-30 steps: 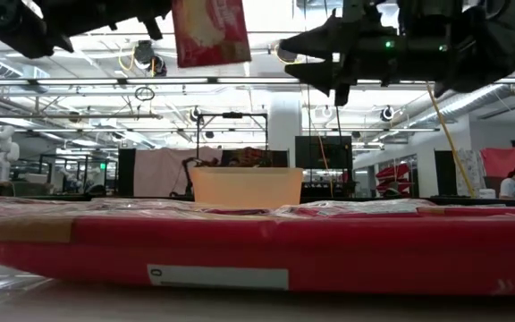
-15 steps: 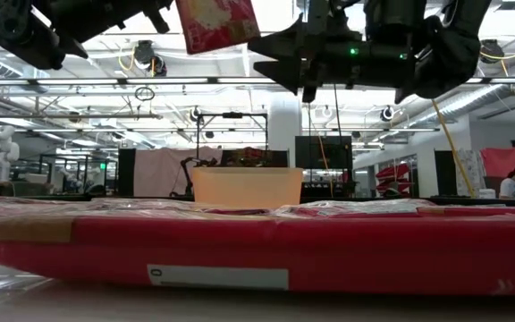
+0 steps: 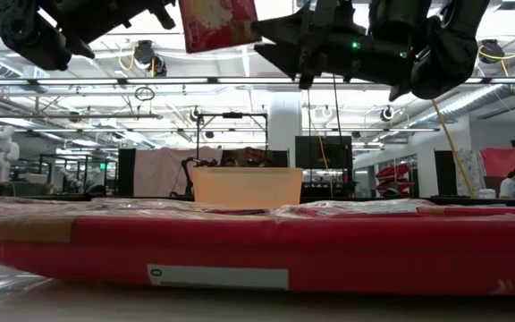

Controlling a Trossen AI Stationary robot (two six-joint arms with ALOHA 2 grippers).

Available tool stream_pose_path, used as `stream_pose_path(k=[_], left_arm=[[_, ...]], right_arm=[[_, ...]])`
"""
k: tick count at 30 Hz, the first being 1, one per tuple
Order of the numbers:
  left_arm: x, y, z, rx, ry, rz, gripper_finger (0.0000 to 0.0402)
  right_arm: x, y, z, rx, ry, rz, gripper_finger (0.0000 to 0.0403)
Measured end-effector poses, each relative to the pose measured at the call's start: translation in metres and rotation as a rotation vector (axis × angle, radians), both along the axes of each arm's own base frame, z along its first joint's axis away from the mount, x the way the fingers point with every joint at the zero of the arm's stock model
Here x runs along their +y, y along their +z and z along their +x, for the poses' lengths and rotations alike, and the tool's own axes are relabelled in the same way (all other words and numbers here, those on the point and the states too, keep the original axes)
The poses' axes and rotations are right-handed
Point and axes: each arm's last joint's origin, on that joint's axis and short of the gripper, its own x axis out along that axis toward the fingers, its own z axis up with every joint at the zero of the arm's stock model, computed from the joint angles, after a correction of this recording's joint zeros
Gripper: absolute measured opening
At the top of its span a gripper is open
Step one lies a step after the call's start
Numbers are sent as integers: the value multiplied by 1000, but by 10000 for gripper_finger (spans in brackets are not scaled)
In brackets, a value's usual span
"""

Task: Sort popcorn bags into baskets
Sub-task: Put the red popcorn bag into the orange bin

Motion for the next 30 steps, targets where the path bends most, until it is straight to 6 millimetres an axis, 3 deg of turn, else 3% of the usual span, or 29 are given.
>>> stream_pose_path(k=[12,23,26,30], left_arm=[[-1,6,-4,-87,-22,62,31],[0,10,-2,-97,-22,65,23],[-1,10,-1,-99,-28,71,22],[-1,10,-1,-98,-29,75,18]], right_arm=[[9,10,0,-86,16,-40,256],[9,21,38,-50,-1,-89,250],[8,24,44,-21,-5,-100,221],[6,24,45,-9,-15,-120,141]])
